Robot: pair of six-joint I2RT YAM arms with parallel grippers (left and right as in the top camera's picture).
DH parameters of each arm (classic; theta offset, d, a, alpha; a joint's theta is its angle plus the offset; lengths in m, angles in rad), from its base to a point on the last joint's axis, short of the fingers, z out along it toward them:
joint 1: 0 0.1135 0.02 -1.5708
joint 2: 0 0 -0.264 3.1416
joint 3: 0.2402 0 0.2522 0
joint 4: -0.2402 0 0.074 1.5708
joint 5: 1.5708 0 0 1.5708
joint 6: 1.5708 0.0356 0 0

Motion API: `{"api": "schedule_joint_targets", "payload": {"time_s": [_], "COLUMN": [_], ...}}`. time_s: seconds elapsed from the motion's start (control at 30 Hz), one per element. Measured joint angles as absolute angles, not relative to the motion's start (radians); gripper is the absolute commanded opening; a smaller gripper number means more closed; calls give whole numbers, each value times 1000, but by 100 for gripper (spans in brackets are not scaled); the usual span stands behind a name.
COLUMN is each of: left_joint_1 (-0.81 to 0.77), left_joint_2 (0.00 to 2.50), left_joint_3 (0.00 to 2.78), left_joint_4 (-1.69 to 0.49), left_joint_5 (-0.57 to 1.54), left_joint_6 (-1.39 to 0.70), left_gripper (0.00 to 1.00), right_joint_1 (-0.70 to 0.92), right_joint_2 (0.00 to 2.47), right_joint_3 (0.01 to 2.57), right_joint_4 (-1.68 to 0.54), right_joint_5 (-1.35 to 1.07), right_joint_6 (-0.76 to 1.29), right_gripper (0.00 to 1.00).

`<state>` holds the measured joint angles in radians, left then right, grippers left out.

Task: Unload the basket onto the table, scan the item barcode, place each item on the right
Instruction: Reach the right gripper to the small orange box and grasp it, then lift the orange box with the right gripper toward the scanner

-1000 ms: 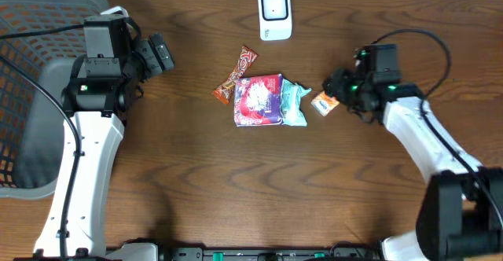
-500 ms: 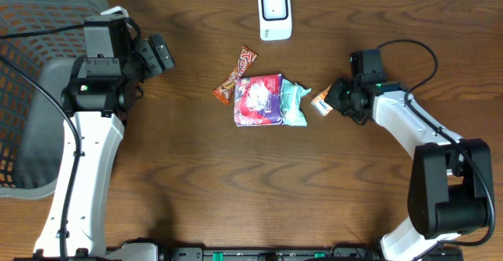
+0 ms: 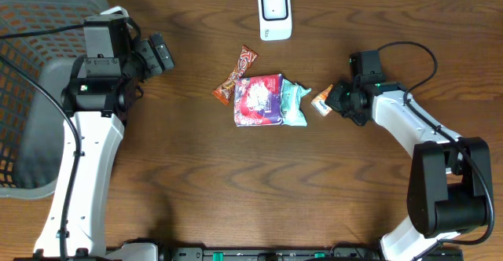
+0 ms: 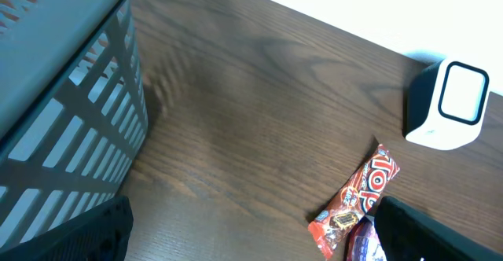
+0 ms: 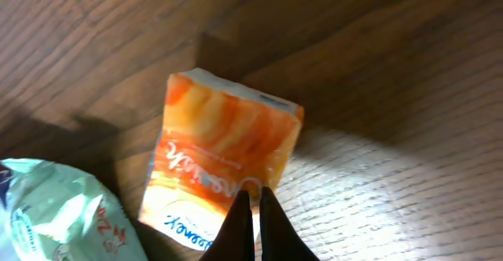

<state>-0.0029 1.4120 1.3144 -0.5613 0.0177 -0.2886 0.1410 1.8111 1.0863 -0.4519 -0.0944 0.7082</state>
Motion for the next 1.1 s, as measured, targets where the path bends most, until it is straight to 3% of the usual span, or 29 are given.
{"api": "schedule_joint_targets", "payload": {"time_s": [1.1], "left_joint_1": [-3], "left_joint_2": [1412], "left_joint_3": [1314], "left_joint_4": [-561], "left_joint_5": [17], "left_joint_6": [-289], "left_gripper": [98], "right_joint_1": [146], "right_joint_2": [1755], "right_joint_3": [1101], "right_joint_4": [-459], "right_joint_5": [-112], "right_joint_6": [688], "right_gripper": [1]}}
